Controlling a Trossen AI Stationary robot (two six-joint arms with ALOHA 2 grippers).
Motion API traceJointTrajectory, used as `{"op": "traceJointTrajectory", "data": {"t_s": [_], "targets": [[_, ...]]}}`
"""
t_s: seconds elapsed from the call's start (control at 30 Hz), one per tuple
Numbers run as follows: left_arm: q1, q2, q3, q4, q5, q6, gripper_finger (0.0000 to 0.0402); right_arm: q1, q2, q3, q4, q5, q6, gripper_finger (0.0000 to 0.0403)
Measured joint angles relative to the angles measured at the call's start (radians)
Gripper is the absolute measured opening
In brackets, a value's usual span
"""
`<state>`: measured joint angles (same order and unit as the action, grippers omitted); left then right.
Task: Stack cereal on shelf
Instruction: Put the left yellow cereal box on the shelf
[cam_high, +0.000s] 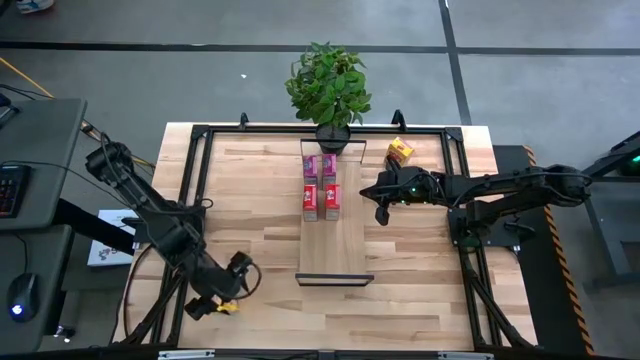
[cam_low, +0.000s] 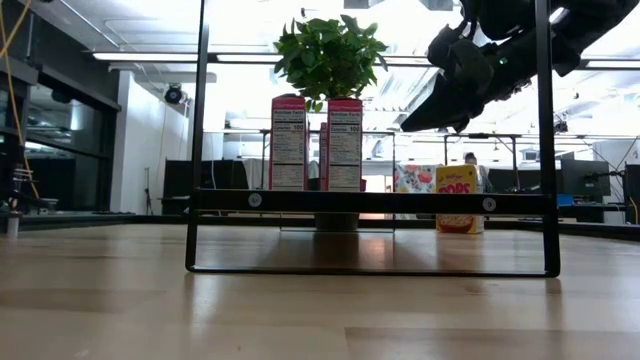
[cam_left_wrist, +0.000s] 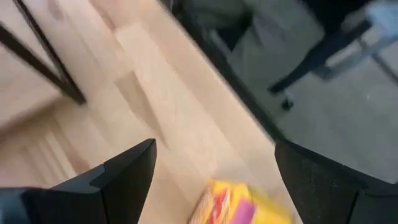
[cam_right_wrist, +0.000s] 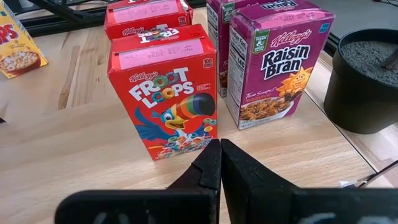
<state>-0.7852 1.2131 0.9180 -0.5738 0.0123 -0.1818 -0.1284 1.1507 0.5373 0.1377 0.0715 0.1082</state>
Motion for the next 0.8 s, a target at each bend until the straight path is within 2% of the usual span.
{"op": "traceJointTrajectory", "data": {"t_s": [0.23, 0.43, 0.67, 0.8], "targets": [[-0.043, 0.001, 0.000, -0.026, -0.002, -0.077, 0.0317, 0.000, 0.000, 0.000, -0.002, 0.000, 0.019, 0.0000], [-0.141, -0.001, 0.000, 0.000, 0.023, -0.167, 0.0317, 0.000, 0.000, 0.000, -0.007, 0.001, 0.016, 0.0000], [-0.227, -0.001, 0.000, -0.112, -0.173, -0.165, 0.0317, 0.000, 0.000, 0.000, -0.007, 0.002, 0.031, 0.0000], [-0.241, -0.001, 0.000, -0.117, -0.184, -0.148, 0.0317, 0.000, 0.000, 0.000, -0.006, 0.002, 0.049, 0.0000]]}}
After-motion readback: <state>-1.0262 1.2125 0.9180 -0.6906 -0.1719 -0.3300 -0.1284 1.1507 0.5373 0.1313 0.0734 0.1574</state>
